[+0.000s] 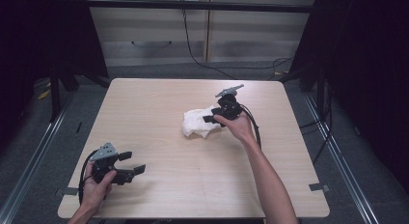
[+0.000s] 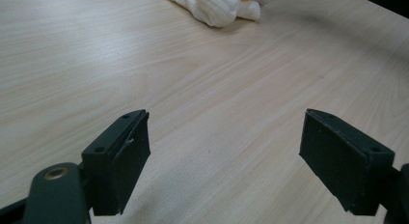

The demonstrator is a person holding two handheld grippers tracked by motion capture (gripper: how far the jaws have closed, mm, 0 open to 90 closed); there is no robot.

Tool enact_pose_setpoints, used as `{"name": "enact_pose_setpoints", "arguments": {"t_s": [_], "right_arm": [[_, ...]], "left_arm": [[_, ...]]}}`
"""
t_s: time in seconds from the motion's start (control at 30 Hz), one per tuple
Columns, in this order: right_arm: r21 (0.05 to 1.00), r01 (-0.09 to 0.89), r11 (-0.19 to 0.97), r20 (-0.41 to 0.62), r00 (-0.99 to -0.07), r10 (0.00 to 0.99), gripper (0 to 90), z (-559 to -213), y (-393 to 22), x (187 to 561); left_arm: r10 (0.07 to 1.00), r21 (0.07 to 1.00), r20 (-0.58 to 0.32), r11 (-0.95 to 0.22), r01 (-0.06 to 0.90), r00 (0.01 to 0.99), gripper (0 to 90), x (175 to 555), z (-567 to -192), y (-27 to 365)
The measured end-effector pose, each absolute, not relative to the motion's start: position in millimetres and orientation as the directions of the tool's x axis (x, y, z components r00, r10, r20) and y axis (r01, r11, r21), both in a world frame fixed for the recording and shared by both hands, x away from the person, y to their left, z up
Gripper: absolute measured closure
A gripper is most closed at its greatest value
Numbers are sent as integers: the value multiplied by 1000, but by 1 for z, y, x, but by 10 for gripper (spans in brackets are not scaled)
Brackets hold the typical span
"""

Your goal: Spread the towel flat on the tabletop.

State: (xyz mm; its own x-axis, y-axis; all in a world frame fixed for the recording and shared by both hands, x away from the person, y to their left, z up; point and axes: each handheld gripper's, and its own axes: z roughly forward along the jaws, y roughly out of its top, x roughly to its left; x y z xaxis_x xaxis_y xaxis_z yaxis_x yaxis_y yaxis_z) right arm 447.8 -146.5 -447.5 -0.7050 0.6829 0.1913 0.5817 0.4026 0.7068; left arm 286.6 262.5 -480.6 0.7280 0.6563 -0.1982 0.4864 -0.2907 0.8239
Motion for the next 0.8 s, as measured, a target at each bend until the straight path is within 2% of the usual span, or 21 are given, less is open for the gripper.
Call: {"name": "enact_pose_setpoints", "arguments": {"t_s": [0.17,0.37,0.5,0.53,0.57,0.7,0.8], "right_arm": [[685,596,419,189,-700,688,391,-464,-138,453],[648,610,456,170,-700,694,447,-487,-126,457],[652,625,428,176,-675,717,533,-494,-123,453],[645,618,450,153,-681,716,635,-493,-122,451],[645,618,450,153,-681,716,635,-493,-122,451],[653,622,432,177,-680,712,778,-496,-126,443],[660,626,414,200,-678,707,810,-499,-130,436]], "left_arm": [[652,820,-197,-299,487,732,177,287,-482,261],[652,822,-192,-301,483,733,177,286,-481,262],[654,821,-195,-299,486,731,177,286,-481,263],[653,819,-194,-302,487,732,177,287,-482,262],[652,818,-193,-304,487,733,177,287,-482,262],[650,820,-194,-304,485,735,177,285,-481,261],[652,818,-188,-310,485,734,176,286,-482,261]]}}
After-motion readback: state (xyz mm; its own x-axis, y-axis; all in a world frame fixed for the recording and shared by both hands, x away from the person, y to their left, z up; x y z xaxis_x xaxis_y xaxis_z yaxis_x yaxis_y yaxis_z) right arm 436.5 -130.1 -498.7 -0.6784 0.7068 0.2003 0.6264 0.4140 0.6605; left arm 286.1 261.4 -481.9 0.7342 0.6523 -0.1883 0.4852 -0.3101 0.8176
